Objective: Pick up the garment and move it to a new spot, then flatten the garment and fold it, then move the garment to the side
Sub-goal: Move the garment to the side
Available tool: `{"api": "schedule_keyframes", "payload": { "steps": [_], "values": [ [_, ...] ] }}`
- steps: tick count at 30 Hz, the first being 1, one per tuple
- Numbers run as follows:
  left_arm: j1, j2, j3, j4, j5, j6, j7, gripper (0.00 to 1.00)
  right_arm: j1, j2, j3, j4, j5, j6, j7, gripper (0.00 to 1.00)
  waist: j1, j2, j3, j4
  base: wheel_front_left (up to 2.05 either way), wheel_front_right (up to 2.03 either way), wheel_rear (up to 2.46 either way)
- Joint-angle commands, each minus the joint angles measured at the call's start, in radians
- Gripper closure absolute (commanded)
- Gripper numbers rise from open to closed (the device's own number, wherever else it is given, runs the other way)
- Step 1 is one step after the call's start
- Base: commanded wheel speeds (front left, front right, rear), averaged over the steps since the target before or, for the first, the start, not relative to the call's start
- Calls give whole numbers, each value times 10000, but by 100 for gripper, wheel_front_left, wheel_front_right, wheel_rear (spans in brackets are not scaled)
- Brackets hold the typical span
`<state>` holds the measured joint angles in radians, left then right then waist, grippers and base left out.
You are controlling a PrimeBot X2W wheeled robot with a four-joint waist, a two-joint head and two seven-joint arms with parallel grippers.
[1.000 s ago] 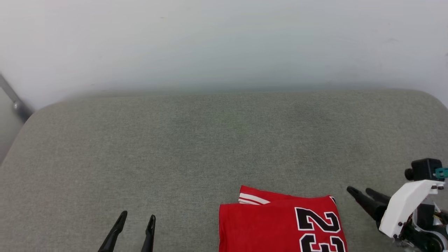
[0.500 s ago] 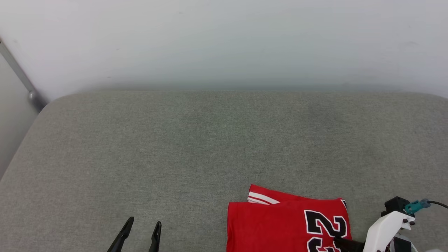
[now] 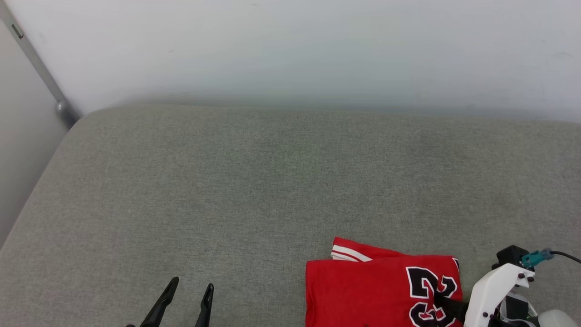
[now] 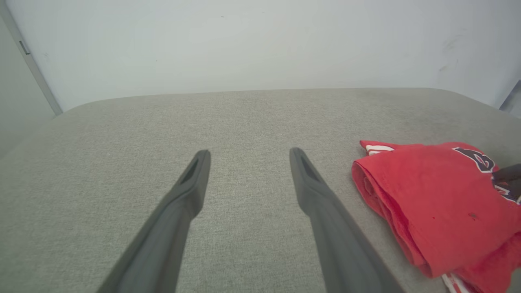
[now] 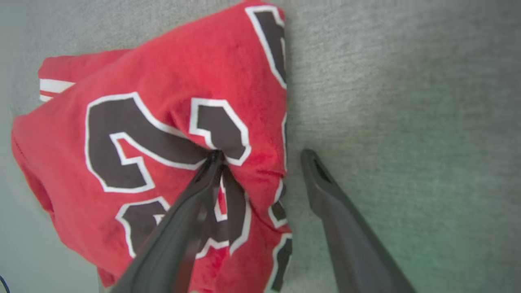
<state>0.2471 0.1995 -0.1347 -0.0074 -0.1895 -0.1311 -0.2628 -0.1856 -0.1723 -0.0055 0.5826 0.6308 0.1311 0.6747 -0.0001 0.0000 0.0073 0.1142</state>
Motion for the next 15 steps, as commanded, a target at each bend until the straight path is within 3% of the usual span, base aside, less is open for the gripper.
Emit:
{"api": "schedule_keyframes", "payload": {
  "steps": [1, 2, 4, 5, 15],
  "values": [
    [-155, 17, -45, 25, -51, 9, -17, 0, 57, 345, 367, 447, 37, -8, -81, 0, 1, 0, 35, 55, 0, 0, 0],
    [-175, 24, -55, 51, -55, 9, -17, 0, 32, 337, 553, 521, 102, -6, -63, 0, 1, 0, 54, 75, 0, 0, 0],
    [-263, 41, -59, 87, -59, 9, -17, 0, -16, 303, 774, 555, 304, -5, -264, 78, 1, 0, 88, 95, 0, 0, 0],
    [-314, 39, -66, 111, -62, 9, -17, 0, -40, 237, 895, 602, 397, -5, -309, 100, 1, 0, 104, 97, 0, 0, 0],
    [-491, -119, 125, 143, -188, 8, -16, 0, -776, -725, 1525, -37, 1296, -13, -811, 100, 1, 0, 255, -855, 0, 0, 0]
  ]
}}
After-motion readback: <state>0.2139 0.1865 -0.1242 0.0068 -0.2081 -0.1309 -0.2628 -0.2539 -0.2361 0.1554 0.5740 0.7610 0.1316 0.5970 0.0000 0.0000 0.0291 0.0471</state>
